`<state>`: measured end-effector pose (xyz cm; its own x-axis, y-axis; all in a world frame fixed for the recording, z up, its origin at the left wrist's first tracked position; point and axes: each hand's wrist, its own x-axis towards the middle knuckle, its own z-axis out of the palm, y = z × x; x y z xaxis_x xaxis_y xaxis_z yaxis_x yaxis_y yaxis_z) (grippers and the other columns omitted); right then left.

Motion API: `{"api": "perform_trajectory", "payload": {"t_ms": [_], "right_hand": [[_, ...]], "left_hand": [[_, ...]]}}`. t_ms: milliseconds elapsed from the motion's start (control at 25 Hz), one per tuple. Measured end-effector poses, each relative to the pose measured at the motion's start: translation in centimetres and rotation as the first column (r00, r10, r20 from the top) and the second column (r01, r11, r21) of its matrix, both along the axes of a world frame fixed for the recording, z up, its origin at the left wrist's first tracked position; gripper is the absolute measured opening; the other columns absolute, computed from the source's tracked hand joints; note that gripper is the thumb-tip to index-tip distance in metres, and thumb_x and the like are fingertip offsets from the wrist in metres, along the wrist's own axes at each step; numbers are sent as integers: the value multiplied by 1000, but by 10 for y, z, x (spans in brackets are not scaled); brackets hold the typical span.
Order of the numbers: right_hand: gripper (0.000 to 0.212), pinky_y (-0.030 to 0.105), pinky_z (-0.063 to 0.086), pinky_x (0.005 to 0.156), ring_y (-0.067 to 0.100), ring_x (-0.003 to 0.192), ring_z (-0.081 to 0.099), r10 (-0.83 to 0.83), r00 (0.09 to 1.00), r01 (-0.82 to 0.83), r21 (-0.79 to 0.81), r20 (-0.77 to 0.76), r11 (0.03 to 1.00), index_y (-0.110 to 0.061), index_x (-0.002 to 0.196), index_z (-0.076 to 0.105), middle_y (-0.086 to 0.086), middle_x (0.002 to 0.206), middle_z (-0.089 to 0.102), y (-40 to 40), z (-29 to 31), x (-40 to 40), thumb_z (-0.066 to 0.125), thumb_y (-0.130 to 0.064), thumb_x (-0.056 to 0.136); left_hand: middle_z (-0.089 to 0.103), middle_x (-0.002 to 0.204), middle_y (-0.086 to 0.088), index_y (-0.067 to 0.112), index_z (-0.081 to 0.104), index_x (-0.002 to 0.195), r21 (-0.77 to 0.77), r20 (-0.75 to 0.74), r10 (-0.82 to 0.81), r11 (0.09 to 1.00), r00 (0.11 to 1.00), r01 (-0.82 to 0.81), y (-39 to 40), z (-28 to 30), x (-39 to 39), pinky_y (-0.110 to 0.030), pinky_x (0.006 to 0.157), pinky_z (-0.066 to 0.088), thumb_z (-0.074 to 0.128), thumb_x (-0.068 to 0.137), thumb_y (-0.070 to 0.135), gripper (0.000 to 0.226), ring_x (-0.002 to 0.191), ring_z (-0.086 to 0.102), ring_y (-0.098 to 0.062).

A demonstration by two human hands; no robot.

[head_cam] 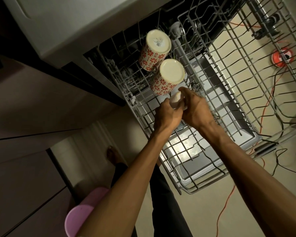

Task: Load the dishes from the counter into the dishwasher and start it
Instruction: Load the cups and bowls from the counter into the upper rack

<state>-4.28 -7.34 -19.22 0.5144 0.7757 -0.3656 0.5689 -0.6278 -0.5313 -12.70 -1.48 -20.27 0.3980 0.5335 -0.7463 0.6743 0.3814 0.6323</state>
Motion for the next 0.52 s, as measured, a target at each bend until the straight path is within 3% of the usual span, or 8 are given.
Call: {"api": "perform_trajectory", "payload": {"t_ms": [200, 320, 520], "right_hand": [[70, 26, 43, 96, 30, 125, 54, 33, 998, -34, -23, -44, 999, -7, 147, 35, 14, 145, 47, 1, -1, 8, 69, -13, 86], [77, 25, 39, 93, 33, 128, 49, 26, 996, -28, -16, -89, 999, -7, 149, 28, 17, 147, 43, -3, -2, 11, 70, -13, 85], [95, 27, 41, 93, 30, 124, 53, -85, 978, 84, -15, -188, 996, -10, 151, 23, 16, 142, 48, -9, -6, 9, 81, -23, 77]], "left_hand": [[68, 109, -8, 16, 53, 127, -8, 17, 15, 1000, 1000, -15, 1, 1, 2, -46, 80, 59, 60, 88, 52, 53, 89, 70, -26], [65, 116, -12, 14, 43, 139, -2, -7, -17, 1000, 1000, 17, 2, 3, 0, -45, 80, 60, 52, 88, 62, 70, 92, 70, -27], [61, 124, -20, 18, 33, 146, 6, -96, -54, 998, 994, 55, 8, -6, -6, -45, 83, 58, 45, 99, 41, 54, 100, 68, -30]]}}
